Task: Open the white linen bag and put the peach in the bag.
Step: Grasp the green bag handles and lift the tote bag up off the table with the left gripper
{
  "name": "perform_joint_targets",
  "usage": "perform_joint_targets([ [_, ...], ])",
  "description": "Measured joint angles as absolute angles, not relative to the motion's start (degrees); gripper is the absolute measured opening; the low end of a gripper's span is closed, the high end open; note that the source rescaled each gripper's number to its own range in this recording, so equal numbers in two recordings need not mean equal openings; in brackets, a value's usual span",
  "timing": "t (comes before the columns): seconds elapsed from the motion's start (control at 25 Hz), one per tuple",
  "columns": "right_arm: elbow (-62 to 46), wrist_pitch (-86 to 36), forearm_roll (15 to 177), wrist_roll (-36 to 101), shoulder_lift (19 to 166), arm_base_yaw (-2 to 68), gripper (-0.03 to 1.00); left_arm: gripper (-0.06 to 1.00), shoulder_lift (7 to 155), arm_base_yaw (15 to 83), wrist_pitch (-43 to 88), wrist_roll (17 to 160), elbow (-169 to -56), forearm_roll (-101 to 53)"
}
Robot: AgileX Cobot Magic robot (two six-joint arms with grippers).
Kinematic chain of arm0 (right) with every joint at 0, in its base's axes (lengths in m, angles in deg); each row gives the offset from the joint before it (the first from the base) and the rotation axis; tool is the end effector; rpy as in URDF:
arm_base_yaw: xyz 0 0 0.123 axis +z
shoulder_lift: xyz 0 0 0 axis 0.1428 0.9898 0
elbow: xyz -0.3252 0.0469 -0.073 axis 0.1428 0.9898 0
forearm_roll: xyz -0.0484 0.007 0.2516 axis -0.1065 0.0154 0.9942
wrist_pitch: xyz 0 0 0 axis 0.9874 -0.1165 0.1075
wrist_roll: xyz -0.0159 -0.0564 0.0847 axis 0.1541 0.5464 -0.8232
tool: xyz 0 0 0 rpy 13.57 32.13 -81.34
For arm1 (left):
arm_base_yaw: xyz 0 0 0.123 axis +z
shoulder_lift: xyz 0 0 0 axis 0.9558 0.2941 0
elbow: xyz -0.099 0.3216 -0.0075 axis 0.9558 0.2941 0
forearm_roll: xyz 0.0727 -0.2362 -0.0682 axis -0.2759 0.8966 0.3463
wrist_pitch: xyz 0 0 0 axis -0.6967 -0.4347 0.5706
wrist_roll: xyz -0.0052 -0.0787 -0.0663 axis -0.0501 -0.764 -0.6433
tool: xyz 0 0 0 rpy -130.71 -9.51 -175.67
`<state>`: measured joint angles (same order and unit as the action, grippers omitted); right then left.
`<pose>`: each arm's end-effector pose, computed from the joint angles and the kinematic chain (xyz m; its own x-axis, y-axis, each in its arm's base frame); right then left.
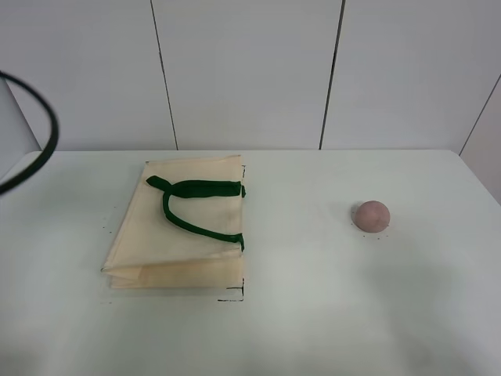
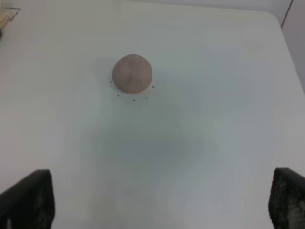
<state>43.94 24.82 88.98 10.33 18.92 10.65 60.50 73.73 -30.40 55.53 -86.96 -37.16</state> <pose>-0.0402 -0.0010 0.2739 -0.4339 -0.0278 -0.9005 -0.0527 0.9986 -0.0054 0.1445 0.0016 0.3813 -0.7753 0.0078 -0.6315 0.0030 1.0000 0.0086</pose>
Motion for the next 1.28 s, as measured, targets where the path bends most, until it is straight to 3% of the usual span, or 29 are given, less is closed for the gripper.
perform_joint_targets([
  [0.4, 43.94, 24.82, 88.98, 10.28, 18.92, 10.65, 1.00, 1.00, 99.19, 73.19, -28.22, 54.78, -110.23, -37.46],
  [0.56, 43.94, 24.82, 88.98, 10.28, 18.92, 10.65, 1.00, 1.00, 110.50, 69.10, -29.76, 50.29, -118.89, -37.46],
  [0.88, 43.94, 24.82, 88.98, 10.28, 18.92, 10.65, 1.00, 1.00, 125.26, 58.96, -29.75, 41.48, -130.35, -36.92],
  [1.28, 43.94, 24.82, 88.98, 10.21, 18.92, 10.65, 1.00, 1.00, 137.70, 58.31, -25.93, 40.14, -134.08, -36.92],
])
